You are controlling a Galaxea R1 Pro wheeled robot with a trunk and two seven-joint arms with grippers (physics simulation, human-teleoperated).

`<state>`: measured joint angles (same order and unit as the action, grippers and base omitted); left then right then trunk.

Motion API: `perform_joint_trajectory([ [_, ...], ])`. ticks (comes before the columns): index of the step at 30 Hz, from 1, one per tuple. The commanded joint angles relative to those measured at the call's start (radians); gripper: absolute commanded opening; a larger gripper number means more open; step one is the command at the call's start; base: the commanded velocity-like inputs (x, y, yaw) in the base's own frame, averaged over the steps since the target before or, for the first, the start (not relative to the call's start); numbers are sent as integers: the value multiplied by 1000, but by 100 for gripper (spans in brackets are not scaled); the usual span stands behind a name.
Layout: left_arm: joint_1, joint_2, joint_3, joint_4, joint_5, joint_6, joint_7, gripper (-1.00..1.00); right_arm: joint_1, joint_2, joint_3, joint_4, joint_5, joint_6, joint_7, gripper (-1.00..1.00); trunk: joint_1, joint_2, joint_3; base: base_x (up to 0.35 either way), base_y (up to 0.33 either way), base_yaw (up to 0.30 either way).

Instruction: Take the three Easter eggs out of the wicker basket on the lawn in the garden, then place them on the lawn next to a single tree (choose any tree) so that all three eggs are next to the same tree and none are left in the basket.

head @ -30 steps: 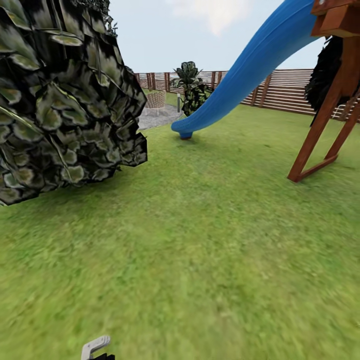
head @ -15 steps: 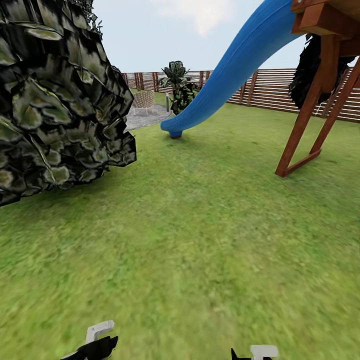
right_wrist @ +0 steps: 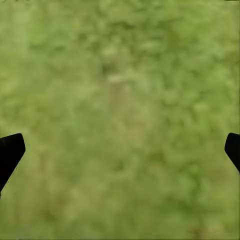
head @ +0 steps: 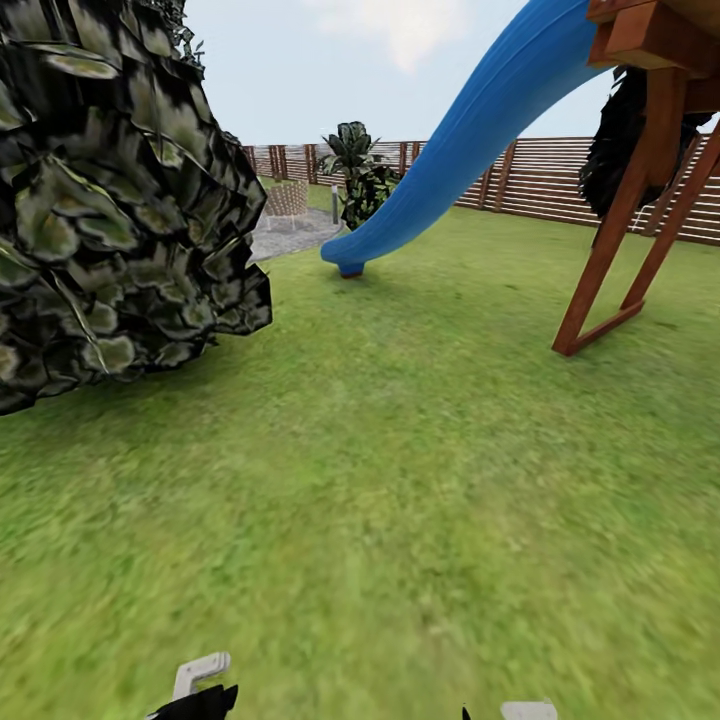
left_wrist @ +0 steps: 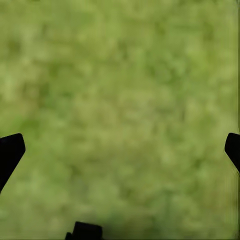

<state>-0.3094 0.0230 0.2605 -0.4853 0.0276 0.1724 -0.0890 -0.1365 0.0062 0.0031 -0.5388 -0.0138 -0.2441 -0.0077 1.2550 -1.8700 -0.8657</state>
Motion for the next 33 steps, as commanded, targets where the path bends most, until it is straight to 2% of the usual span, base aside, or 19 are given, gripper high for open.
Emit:
perform_joint_trajectory([
  [1, 0, -1, 0, 1, 0, 0, 0, 100, 0, 1, 0, 2, 0, -1, 0, 100, 0, 0, 0, 320, 0, -13],
  [33, 0, 0, 0, 2, 2, -1, 0, 100, 0, -1, -2, 6, -2, -3, 0, 100, 0, 0, 5, 331, 0, -287],
])
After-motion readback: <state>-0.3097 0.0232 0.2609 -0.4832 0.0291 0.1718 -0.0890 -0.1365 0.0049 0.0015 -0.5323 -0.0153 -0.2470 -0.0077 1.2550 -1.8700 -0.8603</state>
